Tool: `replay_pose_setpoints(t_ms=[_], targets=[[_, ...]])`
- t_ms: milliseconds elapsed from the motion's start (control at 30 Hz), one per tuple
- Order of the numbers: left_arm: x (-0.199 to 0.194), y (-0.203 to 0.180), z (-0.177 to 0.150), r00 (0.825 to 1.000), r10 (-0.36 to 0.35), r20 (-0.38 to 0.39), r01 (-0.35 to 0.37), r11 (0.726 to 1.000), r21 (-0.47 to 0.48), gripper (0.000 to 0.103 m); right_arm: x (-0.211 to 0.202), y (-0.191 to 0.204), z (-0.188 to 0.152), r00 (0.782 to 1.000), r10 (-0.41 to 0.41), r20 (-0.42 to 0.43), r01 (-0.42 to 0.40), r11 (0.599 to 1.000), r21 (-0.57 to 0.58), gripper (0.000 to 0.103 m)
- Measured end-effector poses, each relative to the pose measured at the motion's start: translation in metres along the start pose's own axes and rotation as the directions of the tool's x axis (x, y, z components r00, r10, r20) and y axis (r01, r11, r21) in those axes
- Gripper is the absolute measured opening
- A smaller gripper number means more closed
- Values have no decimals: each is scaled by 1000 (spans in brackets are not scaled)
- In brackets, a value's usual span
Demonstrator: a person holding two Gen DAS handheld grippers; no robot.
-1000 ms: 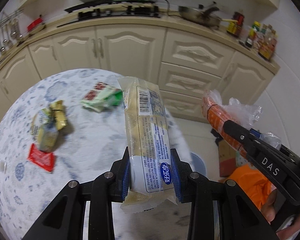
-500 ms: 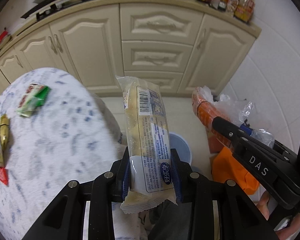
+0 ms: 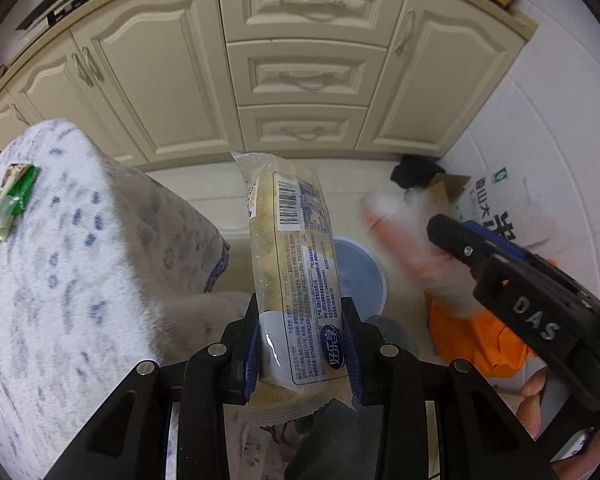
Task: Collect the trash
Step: 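Open both tools to drop the bag and bread bar into the bin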
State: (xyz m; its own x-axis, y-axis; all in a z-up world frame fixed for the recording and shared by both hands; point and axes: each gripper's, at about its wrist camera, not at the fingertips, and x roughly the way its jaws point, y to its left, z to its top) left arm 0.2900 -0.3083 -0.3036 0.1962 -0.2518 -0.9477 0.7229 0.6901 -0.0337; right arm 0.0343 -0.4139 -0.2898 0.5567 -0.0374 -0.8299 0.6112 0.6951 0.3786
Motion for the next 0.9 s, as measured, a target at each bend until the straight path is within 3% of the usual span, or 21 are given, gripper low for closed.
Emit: replay_pose_setpoints(t_ms=[33,100,467,500,600,700,900], targets=[[4,-1,3,1000,7,-3,-7,1000,3,32,1,-3,0,1000,-5,0,5,1000,12,51],[11,-5,9,1000,10,-8,-10,1000,7,32,2,-9,1,1000,-11,-2,11,1000,29,53],[31,-42,14,1000,-9,-20,10,997,75,33,-7,-38,-8,999,-52,-14,53,994,92,53],[31,-45,15,1000,-10,-7,11,996,86,39,-10,-40,-9,998,-64,-11,65,993,96,54],[27,-49,8,1000,-2,27,0,996,92,84,-15,-47,-12,996,-86,-5,86,990,116,62],[21,-50,-3,996,62,70,-70,991,111,85,-22,-55,-15,994,-107,6,105,985,140,69],[23,-48,-9,996,69,57,-75,992,97,85,-27,-59,-18,990,-139,-2,138,979,147,70]])
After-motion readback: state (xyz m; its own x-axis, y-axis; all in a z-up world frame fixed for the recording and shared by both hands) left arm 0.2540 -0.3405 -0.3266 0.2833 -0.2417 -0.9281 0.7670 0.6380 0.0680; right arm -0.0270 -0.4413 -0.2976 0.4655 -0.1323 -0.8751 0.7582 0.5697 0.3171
